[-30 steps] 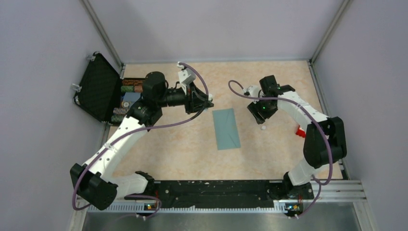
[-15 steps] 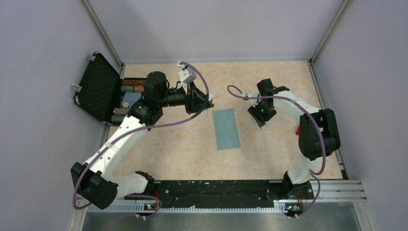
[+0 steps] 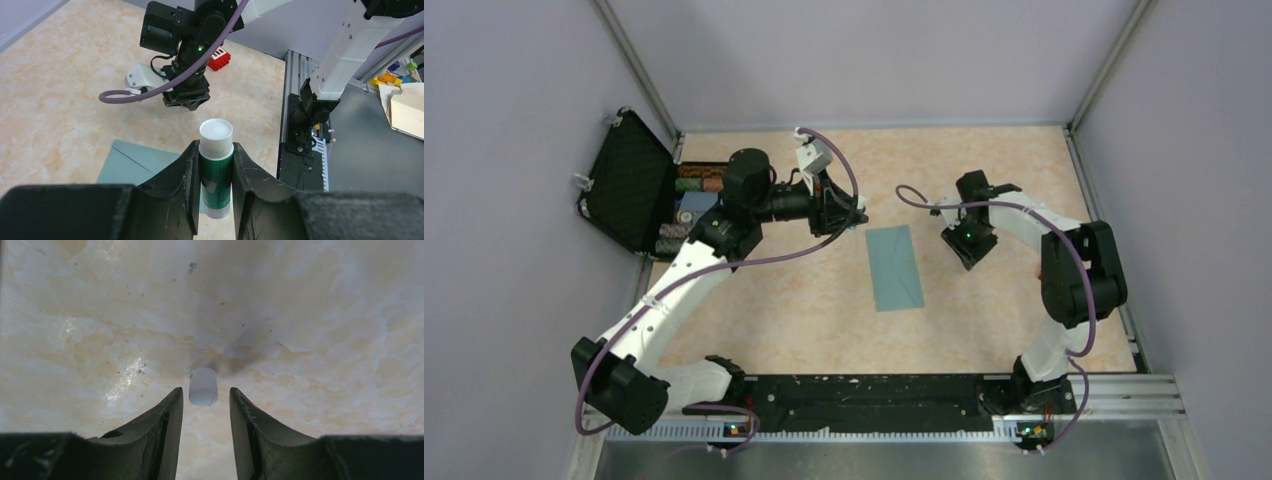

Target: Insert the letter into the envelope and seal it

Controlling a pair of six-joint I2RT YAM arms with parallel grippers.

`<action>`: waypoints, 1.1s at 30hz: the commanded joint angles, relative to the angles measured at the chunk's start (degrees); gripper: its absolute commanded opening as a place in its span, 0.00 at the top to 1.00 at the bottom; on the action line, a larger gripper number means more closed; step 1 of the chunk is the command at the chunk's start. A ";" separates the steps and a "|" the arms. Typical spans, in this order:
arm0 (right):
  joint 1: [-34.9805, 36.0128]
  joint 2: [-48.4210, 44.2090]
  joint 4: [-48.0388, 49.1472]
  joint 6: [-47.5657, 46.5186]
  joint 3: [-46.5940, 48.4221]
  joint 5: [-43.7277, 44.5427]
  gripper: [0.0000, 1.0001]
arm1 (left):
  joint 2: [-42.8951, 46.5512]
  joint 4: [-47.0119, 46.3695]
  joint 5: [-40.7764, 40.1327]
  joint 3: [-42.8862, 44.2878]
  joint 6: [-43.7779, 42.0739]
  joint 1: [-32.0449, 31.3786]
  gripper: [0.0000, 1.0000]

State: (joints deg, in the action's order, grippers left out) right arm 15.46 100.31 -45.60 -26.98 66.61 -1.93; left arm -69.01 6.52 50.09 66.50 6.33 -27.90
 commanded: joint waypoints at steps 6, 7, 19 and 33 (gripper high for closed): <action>-0.62 -0.24 -0.14 0.32 -1.34 0.02 0.71 | -0.07 -2.70 0.07 0.92 1.20 0.20 1.00; -0.62 -0.22 -0.18 0.37 -1.32 -0.17 0.72 | -0.15 -2.78 0.05 0.97 1.35 0.16 1.00; -0.66 -0.18 1.05 0.99 -0.22 -0.35 0.65 | -0.15 -2.48 -0.02 0.96 1.65 0.13 1.00; -0.61 -0.16 0.22 1.53 1.95 -1.81 0.86 | -0.13 -2.55 0.46 -0.10 1.23 0.18 1.00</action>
State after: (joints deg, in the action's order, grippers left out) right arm 15.46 100.68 -45.23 -26.22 65.69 -2.44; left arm -69.17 6.50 50.06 66.50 7.57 -27.90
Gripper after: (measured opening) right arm 0.206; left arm 0.295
